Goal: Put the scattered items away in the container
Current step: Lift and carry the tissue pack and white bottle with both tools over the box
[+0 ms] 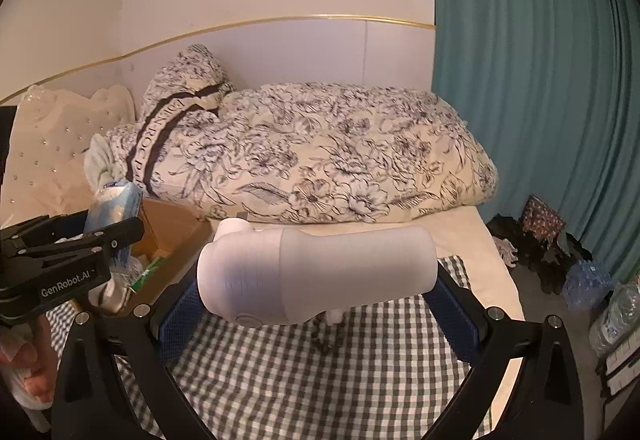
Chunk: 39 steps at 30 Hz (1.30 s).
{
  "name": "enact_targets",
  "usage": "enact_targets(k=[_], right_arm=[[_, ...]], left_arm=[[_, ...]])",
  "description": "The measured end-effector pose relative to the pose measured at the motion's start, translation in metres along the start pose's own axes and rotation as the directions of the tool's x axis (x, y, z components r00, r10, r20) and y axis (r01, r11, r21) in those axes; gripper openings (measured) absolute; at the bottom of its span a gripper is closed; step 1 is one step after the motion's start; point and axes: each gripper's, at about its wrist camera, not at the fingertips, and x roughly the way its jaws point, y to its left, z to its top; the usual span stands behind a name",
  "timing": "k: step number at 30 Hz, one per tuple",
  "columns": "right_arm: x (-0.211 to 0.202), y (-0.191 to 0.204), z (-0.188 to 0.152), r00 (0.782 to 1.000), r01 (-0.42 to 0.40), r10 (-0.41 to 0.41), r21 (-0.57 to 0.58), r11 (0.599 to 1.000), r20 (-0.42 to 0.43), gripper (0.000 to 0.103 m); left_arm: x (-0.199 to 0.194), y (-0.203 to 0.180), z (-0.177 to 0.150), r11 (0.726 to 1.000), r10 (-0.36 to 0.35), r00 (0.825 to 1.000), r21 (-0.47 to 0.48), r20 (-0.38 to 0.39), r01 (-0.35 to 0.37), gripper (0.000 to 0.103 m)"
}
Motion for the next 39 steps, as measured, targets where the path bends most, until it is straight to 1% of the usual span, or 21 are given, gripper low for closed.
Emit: enact_targets(k=[6, 10, 15, 21, 24, 32, 39], right_arm=[[-0.002, 0.026, 0.008, 0.999, -0.031, 0.031, -0.016, 0.999, 0.019, 0.101], [-0.002, 0.043, 0.011, 0.998, -0.059, 0.060, -0.027, 0.998, 0.027, 0.101], [0.003, 0.063, 0.014, 0.995, -0.097, 0.098, -0.040, 0.995, 0.028, 0.101], [0.012, 0.091, 0.019, 0.989, -0.143, 0.145, -0.065, 0.988, 0.020, 0.101], [0.019, 0.104, 0.022, 0.986, -0.162, 0.164, -0.076, 0.984, 0.019, 0.101], [0.036, 0.130, 0.023, 0.979, -0.201, 0.202, -0.086, 0.976, 0.009, 0.101], [0.051, 0.155, 0.022, 0.976, -0.216, 0.216, -0.102, 0.971, -0.005, 0.101]], left_arm=[[-0.012, 0.025, -0.001, 0.999, 0.036, 0.999, -0.028, 0.010, -0.036, 0.055], [-0.018, 0.041, -0.004, 0.997, 0.076, 0.997, -0.029, 0.017, -0.075, 0.056], [-0.025, 0.058, -0.005, 0.991, 0.133, 0.991, -0.023, 0.024, -0.132, 0.056], [-0.031, 0.084, -0.002, 0.984, 0.173, 0.984, -0.049, 0.034, -0.172, 0.056], [-0.029, 0.099, -0.004, 0.979, 0.196, 0.980, -0.057, 0.028, -0.194, 0.056], [-0.019, 0.136, -0.011, 0.969, 0.231, 0.973, -0.087, -0.002, -0.230, 0.056], [-0.017, 0.154, -0.008, 0.967, 0.235, 0.972, -0.101, 0.005, -0.233, 0.056]])
